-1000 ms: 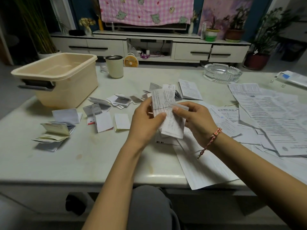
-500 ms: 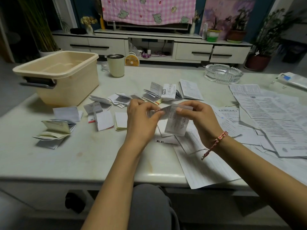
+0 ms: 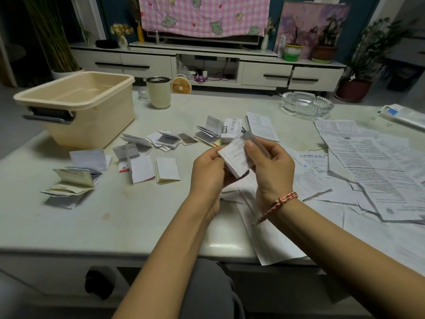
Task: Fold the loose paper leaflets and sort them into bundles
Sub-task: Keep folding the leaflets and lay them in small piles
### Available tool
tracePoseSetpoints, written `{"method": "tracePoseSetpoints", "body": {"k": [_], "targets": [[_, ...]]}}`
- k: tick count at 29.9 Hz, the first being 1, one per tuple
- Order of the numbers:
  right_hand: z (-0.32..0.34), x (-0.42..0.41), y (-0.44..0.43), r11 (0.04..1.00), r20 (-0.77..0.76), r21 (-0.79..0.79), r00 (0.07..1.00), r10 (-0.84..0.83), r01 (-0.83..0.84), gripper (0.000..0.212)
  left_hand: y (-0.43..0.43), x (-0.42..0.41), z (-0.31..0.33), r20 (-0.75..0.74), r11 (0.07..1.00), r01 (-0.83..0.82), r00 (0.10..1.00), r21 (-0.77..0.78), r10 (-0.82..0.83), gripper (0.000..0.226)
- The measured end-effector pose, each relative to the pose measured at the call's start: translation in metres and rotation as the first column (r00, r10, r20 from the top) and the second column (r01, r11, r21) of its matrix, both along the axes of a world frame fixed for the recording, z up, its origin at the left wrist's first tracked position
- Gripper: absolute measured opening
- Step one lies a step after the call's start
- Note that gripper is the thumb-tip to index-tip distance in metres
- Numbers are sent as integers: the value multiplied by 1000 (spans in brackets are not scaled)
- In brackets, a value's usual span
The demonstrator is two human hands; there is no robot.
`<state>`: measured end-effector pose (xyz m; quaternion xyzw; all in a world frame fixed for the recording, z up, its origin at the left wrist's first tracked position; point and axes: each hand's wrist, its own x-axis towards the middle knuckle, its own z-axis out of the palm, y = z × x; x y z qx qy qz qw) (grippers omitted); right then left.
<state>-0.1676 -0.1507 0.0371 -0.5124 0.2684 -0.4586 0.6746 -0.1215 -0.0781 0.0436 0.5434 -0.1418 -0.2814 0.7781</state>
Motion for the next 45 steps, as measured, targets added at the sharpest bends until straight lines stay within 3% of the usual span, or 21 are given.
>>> {"method": "tracePoseSetpoints", "body": {"k": [4,8,11,13,15,18,22,25,28,32,34,38,41,43,45], "targets": [[-3,-1,1,981,-2,-186,998,-63,61,16,0,1,2,-108,998,34,993,-49,-39,36],[-10,-2,-3,965,-68,-264,997,-22,3,20,4,5,-8,317,989,-65,948,133,20,16],[-2,-7,-23,897,-324,-295,918,230,-329,26,9,15,-14,456,963,-84,889,255,-43,17],[5,-14,-36,779,-471,-316,802,367,-542,14,13,17,-15,448,949,-12,884,315,-137,16],[8,-19,-43,736,-506,-337,773,384,-587,4,14,16,-14,391,939,90,893,332,-224,15],[6,-21,-46,755,-505,-336,784,360,-563,12,16,15,-12,310,939,177,912,294,-269,12],[1,-17,-46,814,-463,-202,785,411,-545,12,20,18,-10,268,947,107,944,303,-192,10],[2,-15,-48,781,-413,-50,725,551,-622,2,24,20,-8,243,962,93,957,256,-158,7],[1,-15,-52,751,-416,23,677,607,-660,8,29,24,-9,190,957,150,961,248,-199,10],[-5,-8,-39,808,-505,2,697,509,-589,8,42,34,-16,221,895,186,930,405,-294,17],[-8,-2,-33,827,-500,2,716,488,-562,6,46,39,-19,231,893,123,943,432,-241,12],[-5,14,-20,853,-482,5,746,460,-522,13,53,46,-26,238,898,-184,967,400,93,13],[-7,31,-16,913,-517,-186,826,224,-364,16,70,56,-37,291,754,-557,829,348,479,23],[-12,45,-11,825,-515,-520,851,-98,-220,10,84,58,-41,342,638,-704,710,312,616,24],[-20,60,3,527,-345,-838,886,-312,-141,10,87,54,-41,319,631,-727,687,271,653,23]]}}
